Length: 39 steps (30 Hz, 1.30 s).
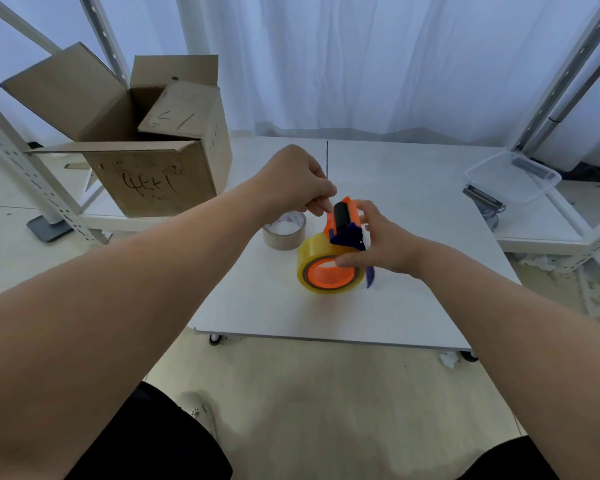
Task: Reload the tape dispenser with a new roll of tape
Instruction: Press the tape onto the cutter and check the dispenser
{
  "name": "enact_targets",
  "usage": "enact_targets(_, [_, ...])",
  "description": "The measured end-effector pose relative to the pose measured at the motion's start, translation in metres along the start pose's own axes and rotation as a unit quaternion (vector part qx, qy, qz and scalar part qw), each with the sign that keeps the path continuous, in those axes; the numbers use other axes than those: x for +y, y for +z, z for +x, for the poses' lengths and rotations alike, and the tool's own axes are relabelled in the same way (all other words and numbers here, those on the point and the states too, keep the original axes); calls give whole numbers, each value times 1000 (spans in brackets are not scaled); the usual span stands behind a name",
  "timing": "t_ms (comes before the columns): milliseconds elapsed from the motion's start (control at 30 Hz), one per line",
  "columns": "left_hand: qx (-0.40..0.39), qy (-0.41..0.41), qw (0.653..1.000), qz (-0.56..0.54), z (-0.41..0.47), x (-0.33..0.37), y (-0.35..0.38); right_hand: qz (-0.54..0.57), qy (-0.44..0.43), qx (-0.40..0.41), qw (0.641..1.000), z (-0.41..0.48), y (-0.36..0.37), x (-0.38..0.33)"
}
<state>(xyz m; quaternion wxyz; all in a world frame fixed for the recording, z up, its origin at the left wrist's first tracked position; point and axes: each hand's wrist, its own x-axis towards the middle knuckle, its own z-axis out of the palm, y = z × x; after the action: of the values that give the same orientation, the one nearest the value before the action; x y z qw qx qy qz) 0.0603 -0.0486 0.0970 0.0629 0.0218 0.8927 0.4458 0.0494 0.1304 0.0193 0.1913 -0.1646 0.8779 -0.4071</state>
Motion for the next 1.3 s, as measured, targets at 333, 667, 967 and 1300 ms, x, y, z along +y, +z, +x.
enact_targets(333, [23, -63, 995, -68, -2, 12, 10, -264, -21, 253, 931, -15, 11, -53])
enact_targets(667, [-2, -133, 975, -176, -5, 18, 8, -217, -14, 281, 935, -5, 10, -49])
enact_targets(967, [-64, -85, 990, -90, -13, 21, -5, -205, -78, 249, 943, -2, 2, -42])
enact_targets(1300, [73, 39, 988, 130, -5, 1, -14, -120, -61, 232, 963, -4, -10, -25])
